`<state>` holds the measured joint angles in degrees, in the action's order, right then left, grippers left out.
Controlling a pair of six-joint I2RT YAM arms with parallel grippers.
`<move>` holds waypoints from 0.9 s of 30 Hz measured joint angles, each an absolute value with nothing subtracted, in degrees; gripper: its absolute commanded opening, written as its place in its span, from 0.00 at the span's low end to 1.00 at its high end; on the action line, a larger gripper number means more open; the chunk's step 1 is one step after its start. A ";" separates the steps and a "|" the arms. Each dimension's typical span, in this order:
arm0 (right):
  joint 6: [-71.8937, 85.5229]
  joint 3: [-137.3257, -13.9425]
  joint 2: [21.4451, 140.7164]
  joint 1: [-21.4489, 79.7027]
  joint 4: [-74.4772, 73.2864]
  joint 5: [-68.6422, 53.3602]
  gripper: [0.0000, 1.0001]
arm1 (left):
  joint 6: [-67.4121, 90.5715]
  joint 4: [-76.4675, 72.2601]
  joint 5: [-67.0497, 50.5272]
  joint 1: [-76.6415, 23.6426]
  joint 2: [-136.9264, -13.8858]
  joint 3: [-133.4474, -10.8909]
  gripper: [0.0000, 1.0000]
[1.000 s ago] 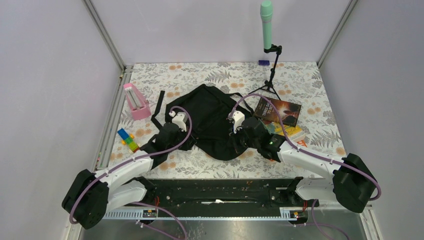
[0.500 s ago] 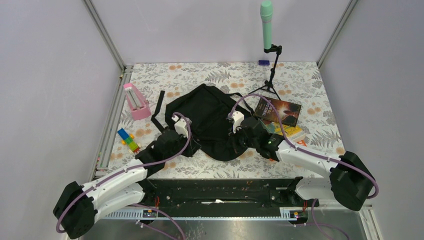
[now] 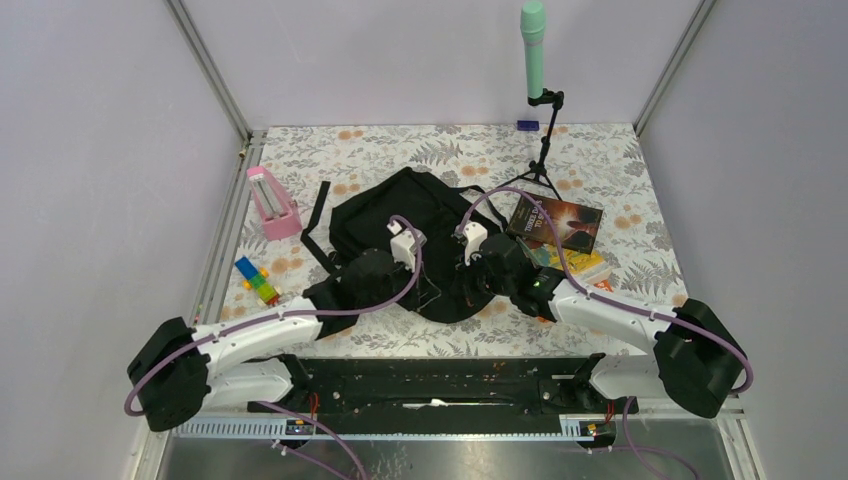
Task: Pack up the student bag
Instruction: Unzip the student bag at the center of the board.
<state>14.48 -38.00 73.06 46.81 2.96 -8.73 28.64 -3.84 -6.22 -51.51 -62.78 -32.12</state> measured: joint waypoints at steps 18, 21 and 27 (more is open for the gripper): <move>17.43 -32.86 62.11 46.70 2.81 -0.56 0.67 | 31.35 -7.33 -7.27 -56.21 -70.22 -37.28 0.43; 17.45 -32.16 59.46 46.70 1.80 1.65 0.73 | 31.33 -4.21 -5.32 -56.25 -68.01 -37.28 0.63; 17.47 -31.24 54.52 46.70 -2.24 3.55 0.74 | 31.29 1.72 -0.08 -56.25 -60.73 -37.28 0.91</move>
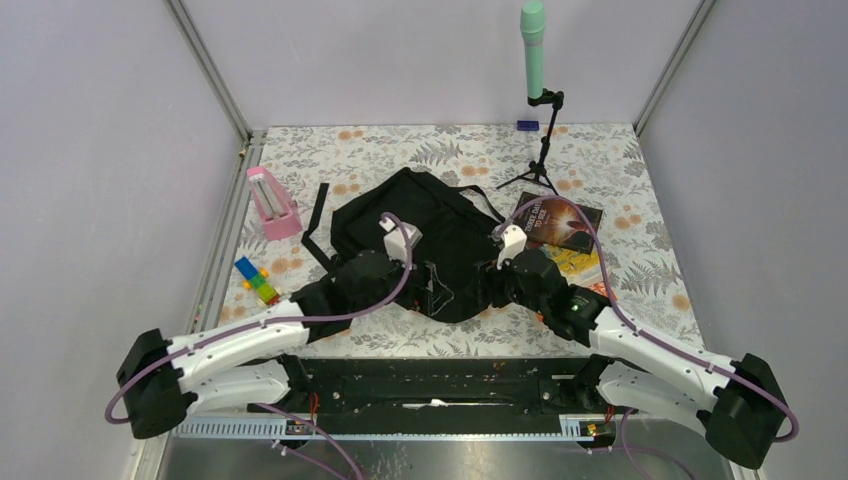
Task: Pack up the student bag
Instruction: Unzip the student bag at the center of the board.
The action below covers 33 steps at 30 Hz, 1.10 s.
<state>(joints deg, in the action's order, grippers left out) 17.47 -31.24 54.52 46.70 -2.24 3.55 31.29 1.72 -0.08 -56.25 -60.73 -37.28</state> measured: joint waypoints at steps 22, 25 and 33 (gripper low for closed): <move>24.95 -36.58 56.27 50.78 -4.12 -7.14 0.57 | 41.10 16.25 10.33 -49.71 -52.71 -37.32 0.99; 26.13 -37.12 59.81 52.07 -3.16 -7.51 0.50 | 41.82 16.16 10.28 -49.43 -53.01 -37.21 0.99; 28.27 -38.41 64.93 52.36 -1.78 -6.74 0.00 | 41.82 16.19 9.82 -49.34 -53.06 -37.21 0.99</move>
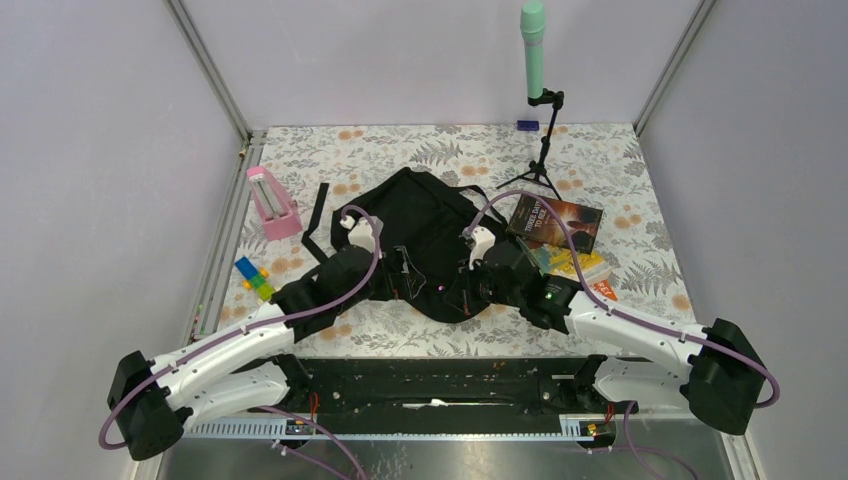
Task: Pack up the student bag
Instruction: Unzip the student bag at the center of the board.
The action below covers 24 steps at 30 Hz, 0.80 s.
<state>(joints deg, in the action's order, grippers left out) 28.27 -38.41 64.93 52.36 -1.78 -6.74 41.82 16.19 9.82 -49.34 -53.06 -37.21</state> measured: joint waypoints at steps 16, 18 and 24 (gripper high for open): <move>31.70 -29.26 51.88 52.40 -4.64 -2.42 0.00 | 24.84 5.87 1.43 -51.94 -61.21 -36.47 0.94; 32.38 -28.27 51.18 52.40 -4.67 -2.35 0.00 | 22.22 5.39 0.97 -52.77 -64.25 -37.45 0.94; 34.00 -25.96 48.90 52.40 -4.62 -2.00 0.00 | 16.56 4.38 1.19 -53.36 -68.64 -39.31 0.92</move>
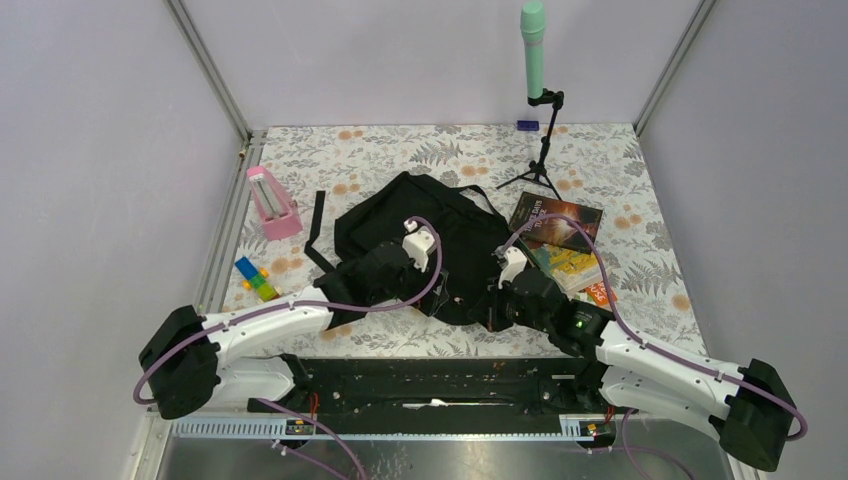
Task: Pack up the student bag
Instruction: Unzip the student bag at the center of the board.
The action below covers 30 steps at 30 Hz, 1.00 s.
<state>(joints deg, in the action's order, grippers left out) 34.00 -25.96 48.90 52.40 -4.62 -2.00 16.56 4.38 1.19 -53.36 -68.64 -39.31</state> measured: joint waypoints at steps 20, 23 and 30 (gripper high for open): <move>34.61 -25.52 48.38 52.40 -4.45 -2.09 0.00 | 10.31 -1.37 -1.67 -53.65 -75.68 -40.49 0.69; 34.63 -25.52 47.94 52.40 -4.86 -2.02 0.00 | 10.15 -1.72 -2.87 -54.24 -75.99 -40.49 0.71; 34.63 -25.54 43.33 52.40 -8.80 -1.13 0.00 | 10.09 -3.20 -4.38 -57.21 -76.79 -40.49 0.69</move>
